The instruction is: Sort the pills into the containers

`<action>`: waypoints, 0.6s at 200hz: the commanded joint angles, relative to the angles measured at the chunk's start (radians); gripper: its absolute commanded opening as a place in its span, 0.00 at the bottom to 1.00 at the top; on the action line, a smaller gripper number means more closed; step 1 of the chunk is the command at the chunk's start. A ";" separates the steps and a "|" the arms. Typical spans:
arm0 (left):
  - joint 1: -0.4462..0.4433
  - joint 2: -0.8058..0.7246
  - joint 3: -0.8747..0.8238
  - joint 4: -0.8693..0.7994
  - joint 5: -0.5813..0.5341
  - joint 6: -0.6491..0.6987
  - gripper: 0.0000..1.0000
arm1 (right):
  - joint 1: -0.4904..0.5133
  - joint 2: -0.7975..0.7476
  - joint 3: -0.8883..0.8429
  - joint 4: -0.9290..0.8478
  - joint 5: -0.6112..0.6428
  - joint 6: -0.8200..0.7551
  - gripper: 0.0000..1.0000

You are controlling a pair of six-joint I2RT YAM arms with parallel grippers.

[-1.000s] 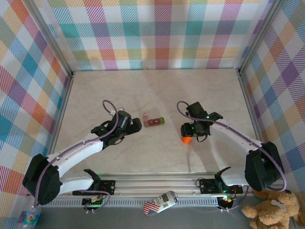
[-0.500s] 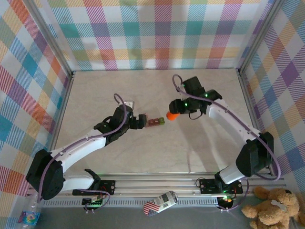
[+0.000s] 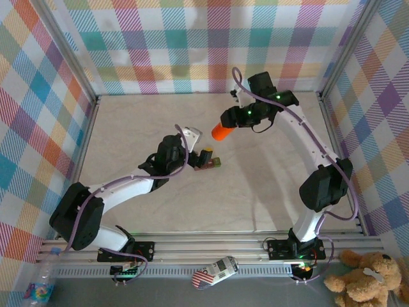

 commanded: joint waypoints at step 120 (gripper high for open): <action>0.005 0.049 0.049 0.239 0.238 0.027 0.79 | 0.012 -0.013 -0.066 0.016 -0.268 0.007 0.32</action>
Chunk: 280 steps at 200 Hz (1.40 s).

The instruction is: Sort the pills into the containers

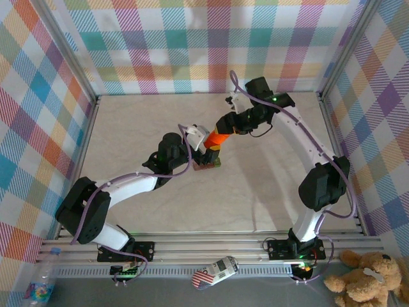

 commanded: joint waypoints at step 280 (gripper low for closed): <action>0.007 -0.010 0.009 -0.049 0.029 -0.004 0.67 | 0.042 -0.007 -0.035 0.056 -0.030 0.034 0.31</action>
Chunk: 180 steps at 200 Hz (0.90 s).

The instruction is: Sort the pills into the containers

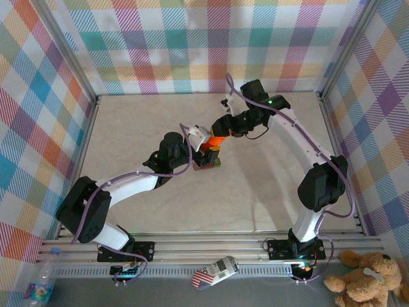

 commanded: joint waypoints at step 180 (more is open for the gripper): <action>0.024 -0.078 0.102 -0.225 -0.080 -0.101 0.00 | -0.010 -0.060 -0.117 0.121 0.023 0.090 0.42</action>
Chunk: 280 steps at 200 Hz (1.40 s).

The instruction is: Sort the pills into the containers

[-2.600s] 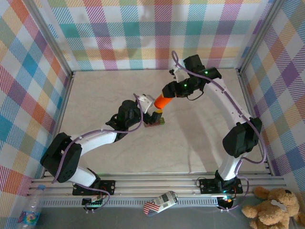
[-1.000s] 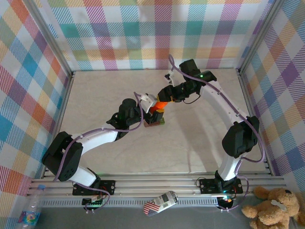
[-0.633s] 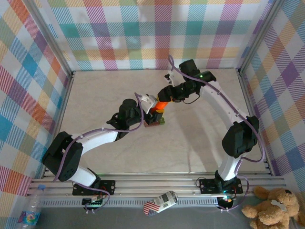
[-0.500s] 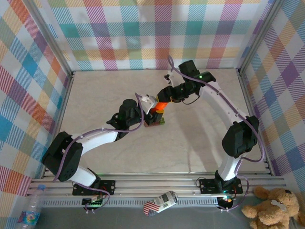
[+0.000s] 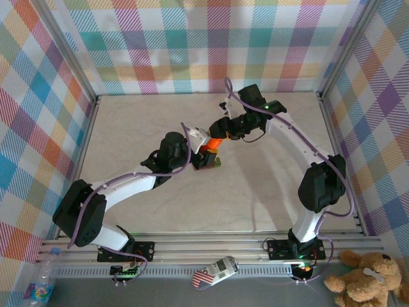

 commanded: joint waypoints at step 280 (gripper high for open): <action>0.028 0.001 0.185 -0.247 0.087 -0.008 0.00 | -0.039 -0.223 -0.303 0.453 0.014 0.431 0.72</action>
